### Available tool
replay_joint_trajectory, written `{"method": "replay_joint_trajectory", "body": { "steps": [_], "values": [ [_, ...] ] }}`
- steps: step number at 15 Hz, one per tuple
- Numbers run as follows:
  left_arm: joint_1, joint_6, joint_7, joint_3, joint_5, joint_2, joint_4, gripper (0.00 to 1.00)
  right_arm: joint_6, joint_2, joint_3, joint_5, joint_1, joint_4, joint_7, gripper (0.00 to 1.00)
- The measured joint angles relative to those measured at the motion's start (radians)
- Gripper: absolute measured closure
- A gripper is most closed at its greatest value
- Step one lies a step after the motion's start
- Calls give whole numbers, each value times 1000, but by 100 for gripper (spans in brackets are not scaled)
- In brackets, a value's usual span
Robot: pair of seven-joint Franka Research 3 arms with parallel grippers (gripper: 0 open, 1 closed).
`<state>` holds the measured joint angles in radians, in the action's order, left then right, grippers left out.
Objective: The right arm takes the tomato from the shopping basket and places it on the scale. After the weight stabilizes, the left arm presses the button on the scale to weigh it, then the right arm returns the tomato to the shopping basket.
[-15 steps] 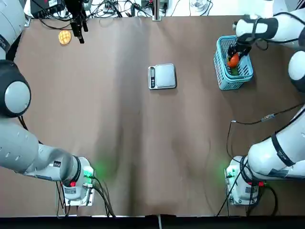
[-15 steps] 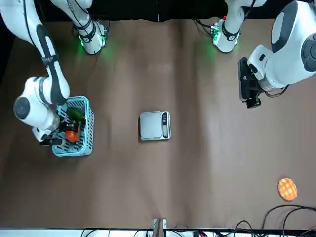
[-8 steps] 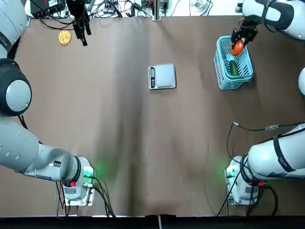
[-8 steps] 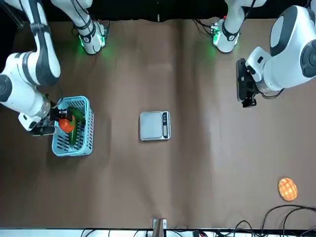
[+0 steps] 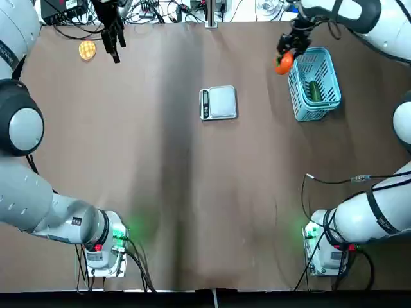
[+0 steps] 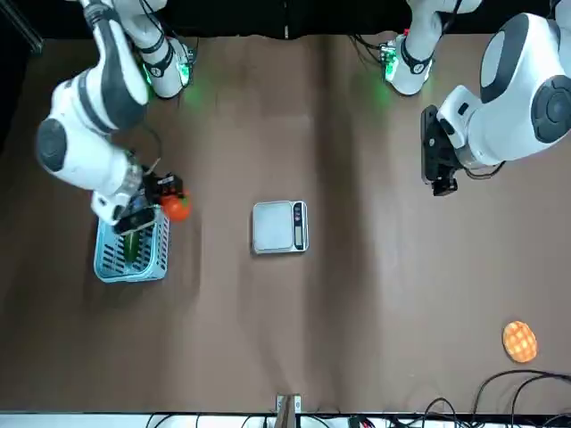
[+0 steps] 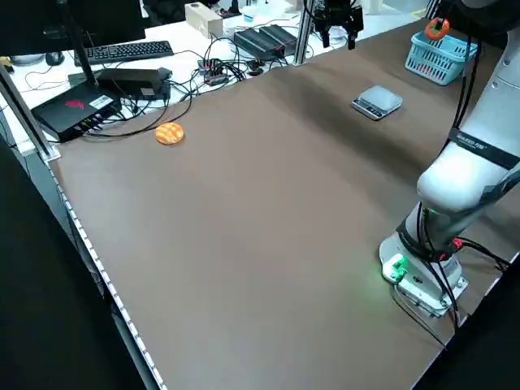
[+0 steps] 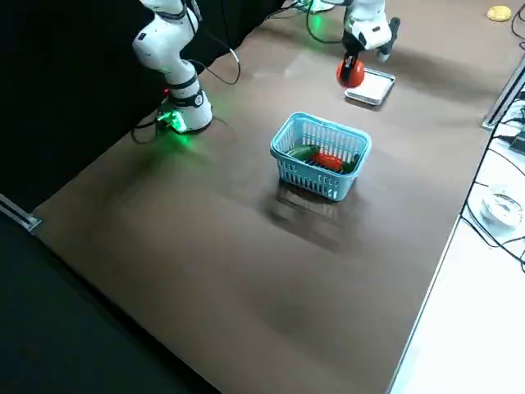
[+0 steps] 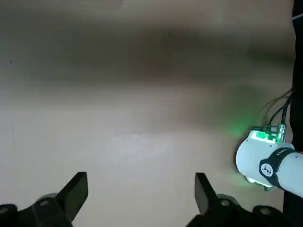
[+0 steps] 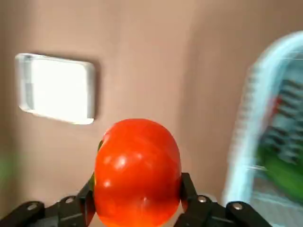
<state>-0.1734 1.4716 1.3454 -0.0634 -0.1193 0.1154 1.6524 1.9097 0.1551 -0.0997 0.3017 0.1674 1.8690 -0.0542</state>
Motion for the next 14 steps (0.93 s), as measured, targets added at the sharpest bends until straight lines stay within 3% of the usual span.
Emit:
{"method": "replay_joint_trajectory", "body": {
  "steps": [3, 7, 9, 10, 12, 13, 14],
  "values": [
    [-38, 41, -4, 0, 0, 1, 8, 2, 71, 52, -3, 192, 61, 1, -8, 30],
    [-124, 138, -66, -2, 33, 31, 33, 11, 199, 162, -5, 333, 153, -1, -40, 30],
    [-142, 172, -76, -2, 43, 59, 34, 27, 260, 211, -6, 401, 192, -3, -79, 30],
    [-144, 183, -76, -2, 44, 72, 34, 27, 288, 234, -6, 443, 203, -4, -103, 30],
    [-143, 192, -74, -2, 46, 89, 34, 40, 307, 282, -5, 526, 209, -15, -169, 30],
    [-143, 193, -72, -2, 50, 94, 34, 40, 307, 305, -4, 565, 208, -24, -195, 30],
    [-151, 203, -69, -2, 71, 106, 34, 53, 307, 345, -2, 633, 208, -40, -233, 30]
  ]
}}
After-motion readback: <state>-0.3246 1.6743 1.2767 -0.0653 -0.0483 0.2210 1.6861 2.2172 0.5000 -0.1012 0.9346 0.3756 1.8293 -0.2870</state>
